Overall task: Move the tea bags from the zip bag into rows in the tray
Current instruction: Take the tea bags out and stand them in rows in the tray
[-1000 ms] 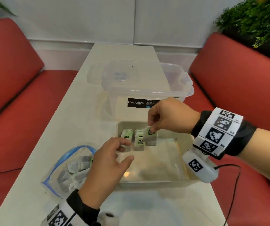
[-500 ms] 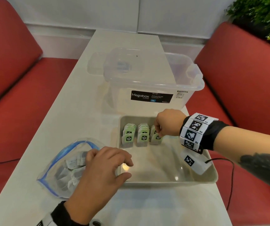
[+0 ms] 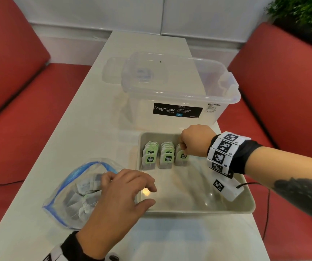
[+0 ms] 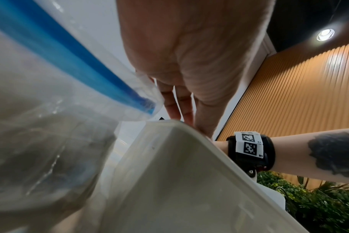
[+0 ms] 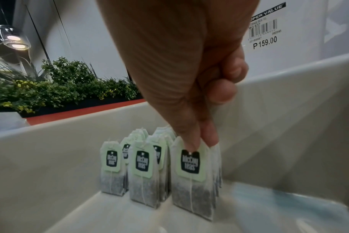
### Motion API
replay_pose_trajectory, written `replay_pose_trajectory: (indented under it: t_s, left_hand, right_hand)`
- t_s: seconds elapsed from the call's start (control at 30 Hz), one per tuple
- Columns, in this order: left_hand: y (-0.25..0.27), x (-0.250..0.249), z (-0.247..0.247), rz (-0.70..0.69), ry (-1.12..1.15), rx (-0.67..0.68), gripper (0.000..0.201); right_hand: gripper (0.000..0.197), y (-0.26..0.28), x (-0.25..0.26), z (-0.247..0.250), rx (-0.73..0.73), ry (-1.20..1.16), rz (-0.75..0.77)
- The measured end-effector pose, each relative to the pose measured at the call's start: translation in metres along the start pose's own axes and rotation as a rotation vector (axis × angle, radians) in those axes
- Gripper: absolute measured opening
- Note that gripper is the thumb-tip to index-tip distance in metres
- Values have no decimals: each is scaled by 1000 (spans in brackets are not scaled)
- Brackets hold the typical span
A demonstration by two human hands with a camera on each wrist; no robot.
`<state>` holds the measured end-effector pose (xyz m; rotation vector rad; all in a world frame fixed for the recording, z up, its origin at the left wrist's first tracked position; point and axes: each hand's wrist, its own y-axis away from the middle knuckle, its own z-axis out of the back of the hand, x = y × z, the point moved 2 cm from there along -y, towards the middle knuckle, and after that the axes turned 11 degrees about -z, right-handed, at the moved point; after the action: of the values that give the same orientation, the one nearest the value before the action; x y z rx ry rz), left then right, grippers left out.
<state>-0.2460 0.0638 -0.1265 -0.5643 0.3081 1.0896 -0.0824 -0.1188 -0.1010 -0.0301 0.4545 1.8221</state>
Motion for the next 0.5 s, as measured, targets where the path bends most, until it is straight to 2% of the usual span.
replay_pose_trajectory:
  t_s: [0.3,0.43,0.5]
  left_hand:
    - [1,-2,6,5,59,-62,20]
    - [4,2,22,32,83,-216,12]
    - [8,11,38,85,28,-315,16]
  right_hand:
    - [16,2,-5,2,-68,15,-8]
    - [11,8,-9,9,-107,-35,-31]
    - [9,13,-9,16,-144,-82,-28]
